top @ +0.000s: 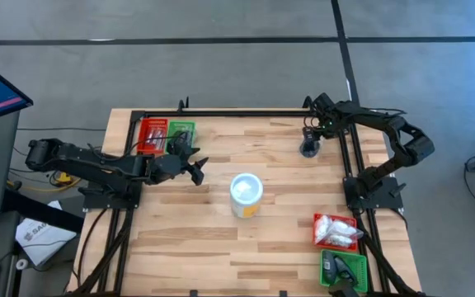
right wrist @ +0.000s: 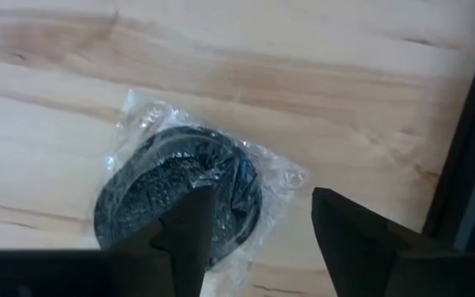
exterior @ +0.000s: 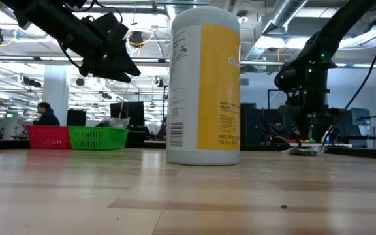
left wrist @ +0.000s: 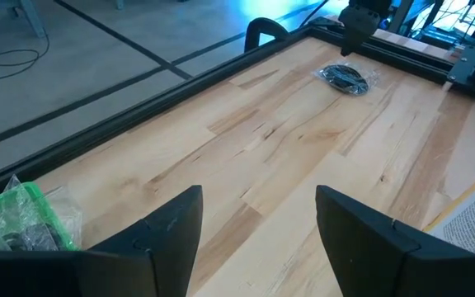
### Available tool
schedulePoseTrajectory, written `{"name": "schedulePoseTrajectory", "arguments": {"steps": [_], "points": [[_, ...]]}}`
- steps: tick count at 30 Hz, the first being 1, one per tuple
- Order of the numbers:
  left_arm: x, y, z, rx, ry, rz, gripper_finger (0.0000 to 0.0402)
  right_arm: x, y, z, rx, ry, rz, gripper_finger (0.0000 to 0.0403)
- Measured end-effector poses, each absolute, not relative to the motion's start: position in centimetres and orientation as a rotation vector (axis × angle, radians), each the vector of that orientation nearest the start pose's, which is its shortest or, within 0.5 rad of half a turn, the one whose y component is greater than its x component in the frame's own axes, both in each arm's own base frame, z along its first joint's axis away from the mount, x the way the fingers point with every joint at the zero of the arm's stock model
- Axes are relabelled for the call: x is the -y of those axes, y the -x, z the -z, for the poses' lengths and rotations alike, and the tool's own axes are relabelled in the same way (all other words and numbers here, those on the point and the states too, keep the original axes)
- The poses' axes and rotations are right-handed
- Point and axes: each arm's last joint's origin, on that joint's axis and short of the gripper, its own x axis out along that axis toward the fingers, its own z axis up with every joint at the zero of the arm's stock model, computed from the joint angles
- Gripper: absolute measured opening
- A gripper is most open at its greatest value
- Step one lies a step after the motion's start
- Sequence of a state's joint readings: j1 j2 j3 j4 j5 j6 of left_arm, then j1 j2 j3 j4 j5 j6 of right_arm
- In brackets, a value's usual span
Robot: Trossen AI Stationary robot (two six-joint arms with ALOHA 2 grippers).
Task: Pick & Place Travel size toiletries
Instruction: Put the black hairbrush into the top green basket
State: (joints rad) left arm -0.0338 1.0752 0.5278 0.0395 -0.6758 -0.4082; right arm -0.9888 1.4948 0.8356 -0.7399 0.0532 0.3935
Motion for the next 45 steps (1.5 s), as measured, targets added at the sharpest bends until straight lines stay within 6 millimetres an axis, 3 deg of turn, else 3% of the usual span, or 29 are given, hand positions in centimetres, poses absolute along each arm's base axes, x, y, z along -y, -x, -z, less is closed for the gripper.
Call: {"name": "schedulePoseTrajectory", "arguments": {"steps": [9, 23, 33, 45], "points": [[-0.8, -21.4, -21.6, -0.347, 0.205, -0.699, 0.0227, 20.1, -13.5, -16.7, -1.225, -0.913, 1.059, 0.0172], [-0.6, -21.5, -21.6, -0.343, 0.202, -0.687, 0.0227, 17.6, -14.7, -15.6, -1.367, -0.804, 0.801, 0.0166], [-0.6, -21.5, -21.6, -0.343, 0.203, -0.687, 0.0227, 16.2, -15.2, -15.5, -1.438, -0.822, 0.768, 0.0169], [-0.6, -21.5, -21.6, -0.340, 0.204, -0.687, 0.0227, 15.5, -14.8, -13.5, -1.389, -0.852, 0.810, 0.0176]]}}
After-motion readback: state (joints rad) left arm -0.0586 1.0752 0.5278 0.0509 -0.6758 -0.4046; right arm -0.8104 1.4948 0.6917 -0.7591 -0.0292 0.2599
